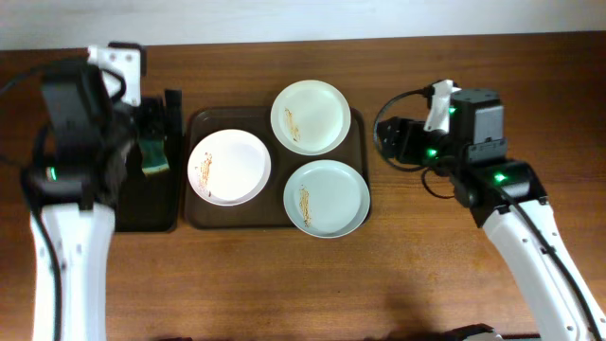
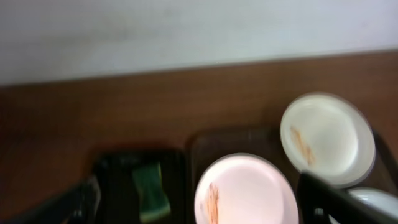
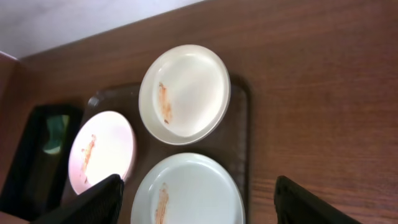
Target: Clean dirty plates on tray and stack at the side
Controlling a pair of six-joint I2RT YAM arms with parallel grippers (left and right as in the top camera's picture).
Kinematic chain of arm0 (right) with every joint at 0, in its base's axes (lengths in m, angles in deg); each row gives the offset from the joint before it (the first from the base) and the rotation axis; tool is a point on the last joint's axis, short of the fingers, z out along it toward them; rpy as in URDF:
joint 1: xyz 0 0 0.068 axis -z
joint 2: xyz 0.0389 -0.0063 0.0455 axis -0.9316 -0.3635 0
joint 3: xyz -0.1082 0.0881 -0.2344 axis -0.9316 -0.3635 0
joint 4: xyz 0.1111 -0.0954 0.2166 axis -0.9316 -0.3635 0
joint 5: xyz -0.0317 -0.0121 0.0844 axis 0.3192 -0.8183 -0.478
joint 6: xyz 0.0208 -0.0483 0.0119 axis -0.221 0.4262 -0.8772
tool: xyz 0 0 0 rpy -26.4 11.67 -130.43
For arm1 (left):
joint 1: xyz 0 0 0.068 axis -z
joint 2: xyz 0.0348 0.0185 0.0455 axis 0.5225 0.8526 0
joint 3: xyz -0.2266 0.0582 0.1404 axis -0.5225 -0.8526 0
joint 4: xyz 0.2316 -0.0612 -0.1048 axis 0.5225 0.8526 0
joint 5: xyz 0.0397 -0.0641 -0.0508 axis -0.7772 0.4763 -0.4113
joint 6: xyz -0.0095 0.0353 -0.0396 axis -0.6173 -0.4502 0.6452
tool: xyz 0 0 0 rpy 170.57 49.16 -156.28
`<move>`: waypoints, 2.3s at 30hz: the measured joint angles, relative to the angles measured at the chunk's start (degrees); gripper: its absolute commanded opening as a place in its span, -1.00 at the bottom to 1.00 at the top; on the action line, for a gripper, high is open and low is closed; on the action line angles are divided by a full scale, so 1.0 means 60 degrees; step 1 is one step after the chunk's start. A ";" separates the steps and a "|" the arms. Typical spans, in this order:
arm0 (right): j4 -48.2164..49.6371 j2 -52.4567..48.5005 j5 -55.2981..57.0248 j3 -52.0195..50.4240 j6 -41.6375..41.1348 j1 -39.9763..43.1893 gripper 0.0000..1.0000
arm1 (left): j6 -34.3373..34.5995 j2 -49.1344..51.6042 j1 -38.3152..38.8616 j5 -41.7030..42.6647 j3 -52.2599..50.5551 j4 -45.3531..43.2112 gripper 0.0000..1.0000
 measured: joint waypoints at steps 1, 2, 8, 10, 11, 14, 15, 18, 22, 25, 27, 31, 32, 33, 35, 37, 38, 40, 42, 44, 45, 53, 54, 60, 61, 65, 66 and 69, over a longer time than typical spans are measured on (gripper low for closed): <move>0.0113 0.0000 0.0248 0.0004 -0.0229 -0.0270 0.56 | 0.0000 0.0878 0.0000 0.0000 0.1246 0.1115 0.98; 0.0226 0.0000 0.0517 0.0004 -0.0477 -0.0481 0.56 | 0.0000 0.1293 0.0000 0.0004 0.1734 0.1450 0.98; 0.1617 -0.0849 0.1453 0.0572 -0.1410 -0.1953 0.54 | 0.0000 0.2674 0.0000 -0.0186 0.2251 0.2317 0.98; 0.1545 -0.2069 0.1555 0.1472 -0.1534 -0.2495 0.54 | 0.0000 0.2991 -0.0018 -0.0321 0.2251 0.2422 0.98; 0.1169 -0.2779 0.1603 0.2102 -0.1566 -0.2750 0.53 | 0.0004 0.3126 -0.0047 -0.0335 0.2251 0.2481 0.98; -0.0025 -0.4983 0.1628 0.4146 -0.1581 -0.3333 0.37 | 0.0044 0.3344 -0.0404 -0.0372 0.2255 0.2575 0.98; -0.0408 -0.5530 0.1632 0.4659 -0.1563 -0.3432 0.24 | 0.0153 0.3359 -0.0605 -0.0408 0.2255 0.2565 0.97; -0.0510 -0.6357 0.1628 0.5220 -0.1636 -0.3530 0.01 | 0.0630 0.3370 -0.1330 -0.0437 0.2266 0.2568 0.86; -0.0492 -0.7144 0.1552 0.5264 -0.1690 -0.3592 -0.06 | 0.0954 0.3483 -0.1872 -0.0579 0.2269 0.2448 0.82; -0.0393 -0.7854 0.1366 0.5282 -0.1730 -0.3960 -0.06 | 0.1013 0.3796 -0.1872 -0.1188 0.2273 0.2036 0.83; -0.0335 -0.8036 0.1297 0.5282 -0.1723 -0.4102 -0.06 | 0.1016 0.3934 -0.1872 -0.1359 0.2277 0.2040 0.82; -0.0102 -0.8397 0.1151 0.5289 -0.1705 -0.4284 -0.13 | 0.1020 0.4277 -0.1872 -0.1435 0.2277 0.2273 0.82; -0.0102 -0.8495 0.1151 0.5289 -0.1690 -0.4306 -0.16 | 0.1020 0.4335 -0.1872 -0.1428 0.2277 0.2335 0.83; -0.0102 -0.8572 0.1147 0.5289 -0.1687 -0.4328 -0.20 | 0.1016 0.4411 -0.1872 -0.1402 0.2277 0.2382 0.83; -0.0069 -0.8728 0.1013 0.5289 -0.1617 -0.4375 -0.23 | 0.1020 0.4586 -0.1872 -0.1326 0.2277 0.2506 0.82; 0.0109 -0.8874 0.0761 0.5289 -0.1428 -0.4393 -0.29 | 0.1016 0.4761 -0.1872 -0.1293 0.2277 0.2583 0.83; 0.0153 -0.8921 0.0703 0.5289 -0.1348 -0.4393 -0.35 | 0.1016 0.4838 -0.1872 -0.1290 0.2277 0.2623 0.83; 0.0244 -0.9136 0.0444 0.5300 -0.1075 -0.4393 -0.51 | 0.1016 0.4896 -0.1872 -0.1282 0.2277 0.2688 0.82; 0.0244 -0.9311 0.0310 0.5300 -0.0958 -0.4393 -0.63 | 0.1020 0.4896 -0.1872 -0.1282 0.2277 0.2750 0.82; 0.0251 -0.9395 0.0262 0.5300 -0.0889 -0.4393 -0.64 | 0.1016 0.4925 -0.1872 -0.1177 0.2277 0.2798 0.82; 0.0259 -0.9402 0.0237 0.5300 -0.0845 -0.4393 -0.64 | 0.1013 0.4951 -0.1872 -0.1060 0.2277 0.2834 0.82; 0.0423 -0.9417 0.0106 0.5297 -0.0845 -0.4382 -0.92 | 0.1016 0.6244 -0.1872 -0.0466 0.2277 0.2987 0.82; 0.0492 -0.9439 0.0120 0.5300 -0.0918 -0.4382 -0.92 | 0.1013 0.6309 -0.1872 -0.0463 0.2277 0.2954 0.83; 0.0357 -0.9490 -0.0076 0.5311 -0.1308 -0.4411 -0.92 | 0.1016 0.6324 -0.1872 -0.0423 0.2277 0.2718 0.49; 0.0317 -0.9490 -0.0080 0.5322 -0.1330 -0.4415 -0.92 | 0.0998 0.6328 -0.1872 -0.0423 0.2277 0.2710 0.44; 0.0284 -0.9490 -0.0087 0.5322 -0.1341 -0.4415 -0.92 | 0.1228 0.6721 -0.1869 -0.0386 0.2277 0.2601 0.12; 0.0284 -0.9490 -0.0091 0.5326 -0.1337 -0.4415 -0.92 | 0.1253 0.6961 -0.1869 -0.0382 0.2277 0.2532 0.12; 0.0306 -0.9490 -0.0106 0.5322 -0.1341 -0.4415 -0.92 | 0.1268 0.7672 -0.1869 -0.0346 0.2277 0.1985 -0.13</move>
